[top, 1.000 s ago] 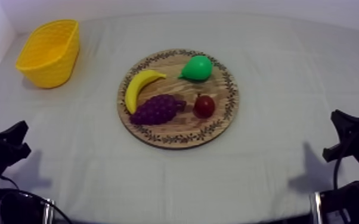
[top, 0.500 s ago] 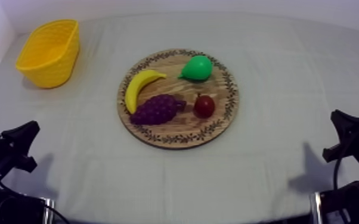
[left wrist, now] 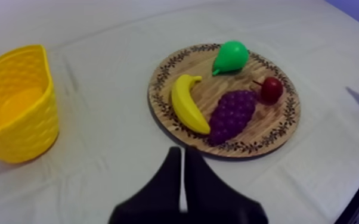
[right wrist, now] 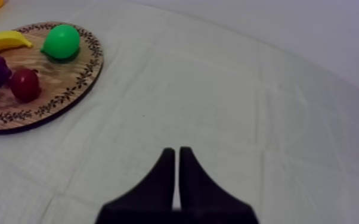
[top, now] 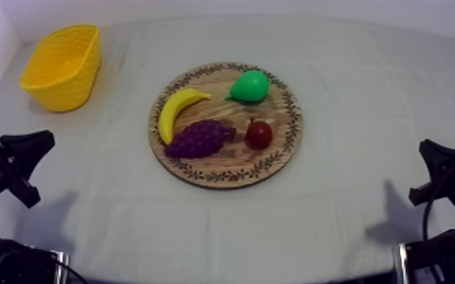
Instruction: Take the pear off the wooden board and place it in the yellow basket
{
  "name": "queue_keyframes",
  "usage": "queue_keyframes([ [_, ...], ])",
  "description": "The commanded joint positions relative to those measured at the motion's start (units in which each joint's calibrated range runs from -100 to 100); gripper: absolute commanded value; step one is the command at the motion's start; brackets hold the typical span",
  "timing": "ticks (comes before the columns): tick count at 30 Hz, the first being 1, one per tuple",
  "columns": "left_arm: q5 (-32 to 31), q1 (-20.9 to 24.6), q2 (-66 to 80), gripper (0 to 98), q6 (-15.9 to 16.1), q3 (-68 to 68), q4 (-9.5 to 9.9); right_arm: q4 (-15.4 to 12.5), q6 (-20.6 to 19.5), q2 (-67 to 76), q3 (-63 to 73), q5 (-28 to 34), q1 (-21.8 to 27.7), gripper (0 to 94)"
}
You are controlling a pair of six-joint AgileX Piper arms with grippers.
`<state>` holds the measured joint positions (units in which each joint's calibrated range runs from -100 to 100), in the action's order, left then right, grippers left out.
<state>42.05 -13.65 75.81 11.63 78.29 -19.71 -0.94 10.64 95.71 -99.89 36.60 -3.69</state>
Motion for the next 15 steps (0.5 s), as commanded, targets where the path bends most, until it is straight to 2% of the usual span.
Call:
queue_keyframes([
  [1,0.5,-0.5,-6.6,0.0,-1.2,-4.8,0.49,0.0,0.0,0.0,0.0,0.0,0.0,0.4],
  [4,0.9,-1.5,-13.1,0.0,-3.4,-9.6,1.91,0.0,0.0,0.0,0.0,0.0,0.0,0.4],
  [8,1.6,-3.2,-22.1,0.0,-7.9,-15.9,4.66,0.0,0.0,0.0,0.0,0.0,0.0,0.4],
  [15,4.5,-5.9,-37.2,0.0,-12.5,-27.7,7.78,0.0,0.0,0.0,0.0,0.0,0.0,0.4],
])
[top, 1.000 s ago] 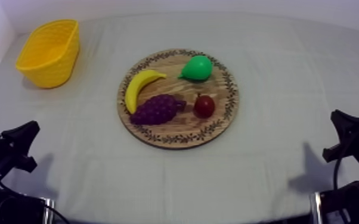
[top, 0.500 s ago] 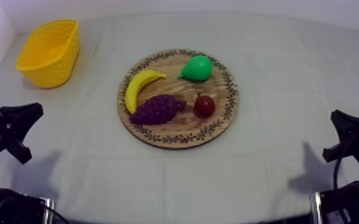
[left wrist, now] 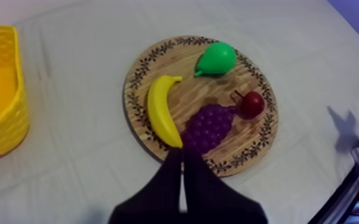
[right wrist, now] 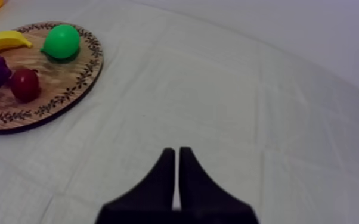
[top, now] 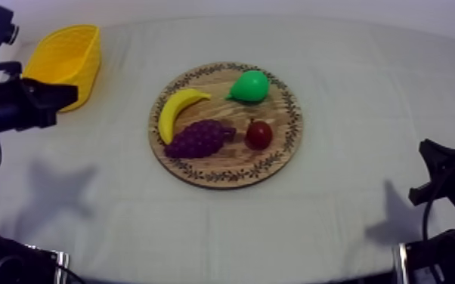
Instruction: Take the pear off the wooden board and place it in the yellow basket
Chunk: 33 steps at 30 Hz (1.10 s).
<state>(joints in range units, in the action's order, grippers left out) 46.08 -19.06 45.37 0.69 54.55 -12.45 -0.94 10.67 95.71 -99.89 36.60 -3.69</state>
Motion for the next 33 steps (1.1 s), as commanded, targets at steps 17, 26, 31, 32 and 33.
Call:
queue_keyframes([
  [17,15.0,-5.8,-42.3,0.0,-10.4,-40.2,6.02,0.0,0.0,0.0,0.0,0.0,0.0,0.4],
  [26,23.0,-5.9,-56.8,0.0,-12.8,-60.7,6.39,0.0,0.0,0.0,0.0,0.0,-0.1,0.4],
  [31,27.3,-6.5,-66.9,0.0,-13.4,-73.4,6.59,0.0,0.0,0.0,0.0,0.0,-0.2,0.4],
  [32,28.3,-6.7,-68.9,0.0,-13.6,-76.0,6.7,0.0,0.0,0.0,0.0,0.0,-0.2,0.4],
  [33,29.2,-6.9,-70.7,0.0,-13.8,-78.5,6.78,0.0,0.0,0.0,0.0,0.0,-0.2,0.4],
])
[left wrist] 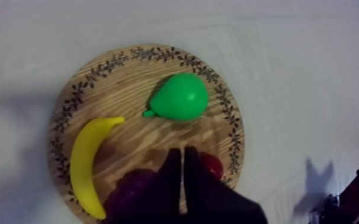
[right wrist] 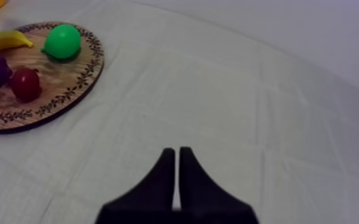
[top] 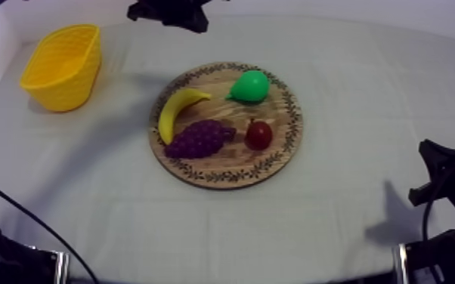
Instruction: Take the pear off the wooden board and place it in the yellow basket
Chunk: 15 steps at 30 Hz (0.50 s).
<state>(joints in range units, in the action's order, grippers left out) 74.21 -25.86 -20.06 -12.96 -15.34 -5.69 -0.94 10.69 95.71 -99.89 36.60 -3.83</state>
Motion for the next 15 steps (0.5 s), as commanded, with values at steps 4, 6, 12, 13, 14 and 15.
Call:
queue_keyframes([
  [4,3.7,-1.1,-11.8,0.0,-0.8,-17.7,-0.1,0.0,0.0,0.0,0.0,0.0,-0.1,0.4],
  [6,5.4,-1.6,-14.3,0.0,-1.0,-22.0,-0.06,0.0,0.0,0.0,0.0,0.0,-0.1,0.4],
  [12,7.8,-2.3,-19.4,0.0,-0.1,-29.7,-0.78,0.0,0.0,0.0,0.0,0.0,-0.1,0.4],
  [13,7.9,-2.4,-19.9,0.0,0.4,-30.2,-0.91,0.0,0.0,0.0,0.0,0.0,-0.1,0.4],
  [14,7.9,-2.4,-20.3,0.0,1.0,-30.6,-1.01,0.0,0.0,0.0,0.0,0.0,-0.1,0.4],
  [15,8.0,-2.3,-20.7,0.0,1.7,-30.9,-1.1,0.0,0.0,0.0,0.0,0.0,-0.1,0.4],
])
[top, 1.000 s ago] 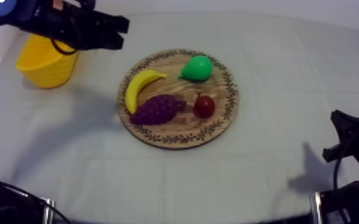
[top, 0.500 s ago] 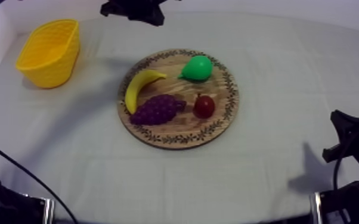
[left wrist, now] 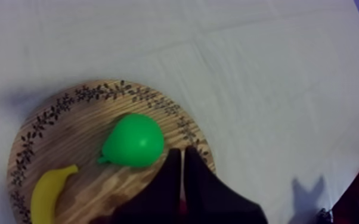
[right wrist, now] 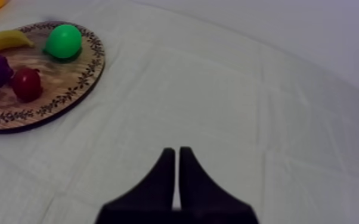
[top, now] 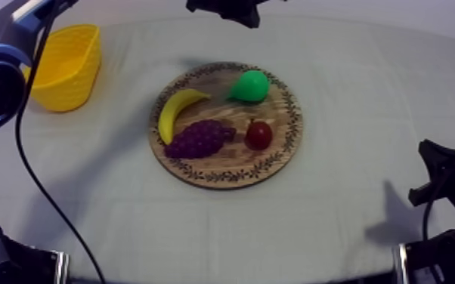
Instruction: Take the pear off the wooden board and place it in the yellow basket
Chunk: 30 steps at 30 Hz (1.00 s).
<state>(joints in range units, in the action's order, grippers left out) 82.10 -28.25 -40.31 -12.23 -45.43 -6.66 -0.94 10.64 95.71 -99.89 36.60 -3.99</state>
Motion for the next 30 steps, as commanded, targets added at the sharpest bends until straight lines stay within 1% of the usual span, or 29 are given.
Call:
queue_keyframes([
  [1,0.1,0.2,-0.7,0.0,1.8,-1.1,-0.29,0.0,0.0,0.0,0.0,0.0,0.0,0.4],
  [3,-0.1,0.5,-1.0,0.0,4.6,-1.3,-0.94,0.0,0.0,0.0,0.0,0.0,0.0,0.4],
  [6,-0.2,1.1,-1.2,0.0,9.5,-1.0,-1.85,0.0,0.0,0.0,0.0,0.0,0.0,0.4],
  [12,0.9,1.8,0.1,0.0,18.6,1.4,-2.47,0.0,0.0,0.0,0.0,0.0,0.0,0.4],
  [18,4.3,2.0,2.1,0.0,30.3,4.4,-3.8,0.0,0.0,0.0,0.0,0.0,0.0,0.4],
  [20,5.1,2.1,2.9,0.0,33.5,5.6,-4.0,0.0,0.0,0.0,0.0,0.0,0.0,0.4],
  [22,5.5,2.1,3.6,0.1,36.0,6.6,-4.14,0.0,0.0,0.0,0.0,0.0,-0.1,0.4],
  [26,7.0,2.0,4.3,0.4,40.2,6.8,-4.13,0.0,0.0,0.0,0.0,0.0,-0.1,0.4],
  [28,7.4,1.9,4.5,0.7,41.8,6.5,-3.99,0.0,0.0,0.0,0.0,0.0,-0.1,0.4],
  [30,7.6,1.9,4.6,1.1,42.6,6.1,-3.79,0.0,0.0,0.0,0.0,0.0,-0.1,0.4],
])
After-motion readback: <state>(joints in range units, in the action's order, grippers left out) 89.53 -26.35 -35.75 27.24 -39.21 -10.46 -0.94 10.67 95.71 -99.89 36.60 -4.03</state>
